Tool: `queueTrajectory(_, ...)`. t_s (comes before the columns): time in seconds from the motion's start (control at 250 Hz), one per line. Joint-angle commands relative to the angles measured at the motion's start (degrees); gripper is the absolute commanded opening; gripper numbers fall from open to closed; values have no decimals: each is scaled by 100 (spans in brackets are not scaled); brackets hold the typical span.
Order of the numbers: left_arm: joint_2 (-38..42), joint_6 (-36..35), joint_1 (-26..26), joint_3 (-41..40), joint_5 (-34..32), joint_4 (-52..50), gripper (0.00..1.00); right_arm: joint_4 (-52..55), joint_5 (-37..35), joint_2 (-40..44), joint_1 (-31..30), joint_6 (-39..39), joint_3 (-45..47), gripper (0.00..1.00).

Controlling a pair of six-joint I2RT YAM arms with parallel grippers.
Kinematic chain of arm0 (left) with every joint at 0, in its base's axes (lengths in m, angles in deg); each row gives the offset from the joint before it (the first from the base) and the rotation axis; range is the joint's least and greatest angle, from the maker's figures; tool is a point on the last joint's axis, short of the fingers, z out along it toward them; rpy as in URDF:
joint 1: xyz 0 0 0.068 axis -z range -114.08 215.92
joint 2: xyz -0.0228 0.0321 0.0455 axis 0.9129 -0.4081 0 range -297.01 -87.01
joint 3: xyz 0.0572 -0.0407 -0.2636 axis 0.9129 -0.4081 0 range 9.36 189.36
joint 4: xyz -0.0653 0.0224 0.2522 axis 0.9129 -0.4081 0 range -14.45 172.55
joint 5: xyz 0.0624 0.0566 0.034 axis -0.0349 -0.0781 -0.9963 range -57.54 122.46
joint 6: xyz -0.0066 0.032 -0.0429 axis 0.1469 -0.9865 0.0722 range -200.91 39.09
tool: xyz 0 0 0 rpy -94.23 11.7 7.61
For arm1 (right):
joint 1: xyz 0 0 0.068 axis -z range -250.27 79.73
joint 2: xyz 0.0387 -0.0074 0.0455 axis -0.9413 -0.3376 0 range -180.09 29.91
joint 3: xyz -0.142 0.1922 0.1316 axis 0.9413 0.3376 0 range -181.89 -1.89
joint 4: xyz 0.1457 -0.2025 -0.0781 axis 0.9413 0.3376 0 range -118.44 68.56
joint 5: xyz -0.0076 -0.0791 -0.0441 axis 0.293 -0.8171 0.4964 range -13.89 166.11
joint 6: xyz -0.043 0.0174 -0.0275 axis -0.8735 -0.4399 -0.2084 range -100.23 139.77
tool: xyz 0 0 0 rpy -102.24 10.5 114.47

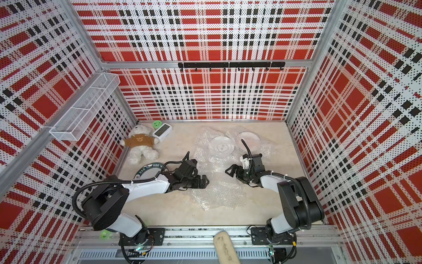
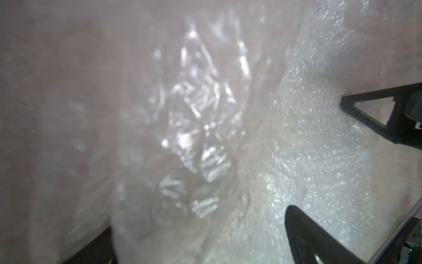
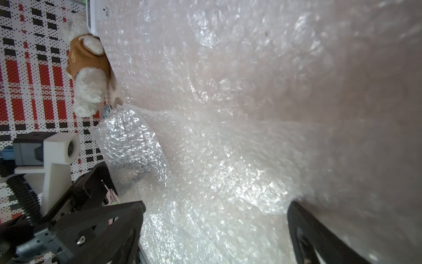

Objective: Unpack dinner plates from bubble wrap
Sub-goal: Move the bubble wrap to the center of the board.

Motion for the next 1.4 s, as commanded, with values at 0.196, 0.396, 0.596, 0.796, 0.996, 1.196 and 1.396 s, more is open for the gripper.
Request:
queueTrajectory(0.196, 965, 452, -331, 168, 424, -768, 99, 1064, -359, 98, -17, -228, -679, 100)
queueTrajectory(0.396, 1973, 138, -972, 1088, 356, -1798, 99, 1574, -371, 136, -22, -492, -1740, 100)
queueTrajectory(0.596, 1354, 65, -1486, 1828, 729, -1309, 99, 1652, -297, 387, -22, -485, -2063, 100)
queueTrajectory(0.796, -352, 893, -1337, 2706, 795, -450, 98, 1406, -192, 578, -22, -282, -2006, 100)
queueTrajectory(0.996, -1807, 1070, -1465, 3287, 603, -140, 93, 1335, -144, 704, -22, -250, -1979, 100)
queueTrajectory(1.196, -3047, 734, -1512, 4248, 686, -296, 91, 1539, -130, 666, -20, -414, -2063, 100)
queueTrajectory(1.396, -3869, 763, -1646, 4963, 765, -317, 87, 1592, -104, 623, -13, -458, -2149, 100)
